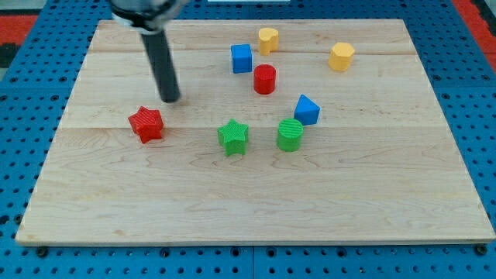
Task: Keep red circle in between green blocks
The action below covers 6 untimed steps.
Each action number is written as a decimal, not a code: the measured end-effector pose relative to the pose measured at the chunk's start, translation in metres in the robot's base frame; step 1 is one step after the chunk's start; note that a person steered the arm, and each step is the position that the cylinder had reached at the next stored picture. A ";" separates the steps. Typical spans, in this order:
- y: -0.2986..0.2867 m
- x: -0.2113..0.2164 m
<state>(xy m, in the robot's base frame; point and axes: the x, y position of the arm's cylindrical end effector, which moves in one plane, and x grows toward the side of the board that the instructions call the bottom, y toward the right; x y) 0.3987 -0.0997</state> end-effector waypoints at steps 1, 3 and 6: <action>0.047 -0.002; 0.156 -0.033; 0.039 -0.013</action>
<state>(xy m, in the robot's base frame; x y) 0.3859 -0.0605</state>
